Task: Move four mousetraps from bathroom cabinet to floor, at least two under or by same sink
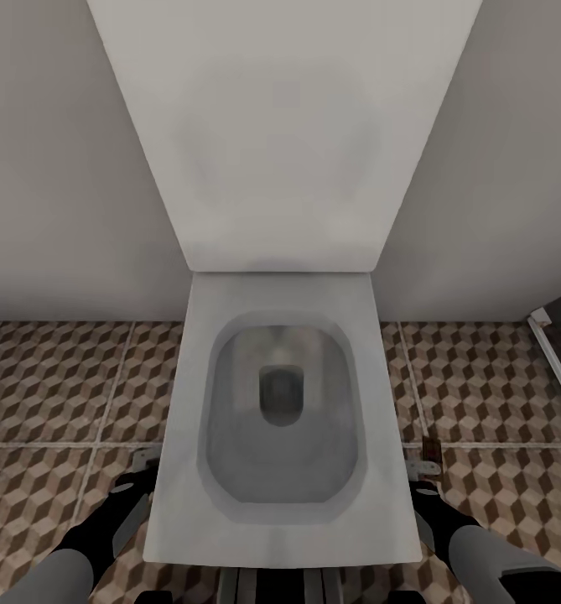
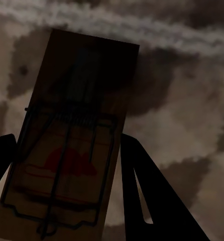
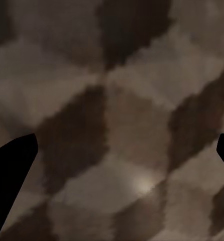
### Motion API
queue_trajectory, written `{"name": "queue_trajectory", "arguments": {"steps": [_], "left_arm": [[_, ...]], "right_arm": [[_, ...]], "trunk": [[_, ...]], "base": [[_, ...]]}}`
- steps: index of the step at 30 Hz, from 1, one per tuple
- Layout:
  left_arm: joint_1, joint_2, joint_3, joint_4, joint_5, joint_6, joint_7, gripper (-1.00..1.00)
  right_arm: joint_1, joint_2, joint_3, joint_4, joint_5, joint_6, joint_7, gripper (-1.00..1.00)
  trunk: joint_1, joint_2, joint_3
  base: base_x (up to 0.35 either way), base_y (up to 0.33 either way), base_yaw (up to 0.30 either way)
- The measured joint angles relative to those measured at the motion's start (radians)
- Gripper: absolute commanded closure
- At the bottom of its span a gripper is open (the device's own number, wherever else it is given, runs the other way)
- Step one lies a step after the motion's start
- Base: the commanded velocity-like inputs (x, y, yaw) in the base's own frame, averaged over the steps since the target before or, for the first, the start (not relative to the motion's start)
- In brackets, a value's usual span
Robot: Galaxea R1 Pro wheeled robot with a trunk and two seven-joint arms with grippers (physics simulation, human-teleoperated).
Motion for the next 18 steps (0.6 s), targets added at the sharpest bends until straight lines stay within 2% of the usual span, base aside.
{"name": "queue_trajectory", "arguments": {"steps": [9, 16, 18], "left_arm": [[0.0, 0.002, -0.006, 0.003, 0.0, -0.002, 0.001, 1.0], [0.0, 0.004, -0.007, 0.05, 0.004, -0.053, 0.0, 1.0], [-0.001, 0.002, -0.007, 0.074, -0.008, -0.068, 0.0, 1.0]], "right_arm": [[0.0, 0.0, 0.0, 0.0, 0.0, -0.001, 0.0, -1.0], [0.0, 0.0, 0.0, 0.0, 0.0, 0.0, 0.0, -1.0], [0.0, 0.0, 0.0, 0.0, 0.001, 0.0, -0.001, -1.0]], "trunk": [[0.0, 0.0, 0.0], [0.0, 0.0, 0.0], [0.0, 0.0, 0.0]], "base": [[0.0, 0.0, 0.0], [0.0, 0.0, 0.0], [0.0, 0.0, 0.0]]}}
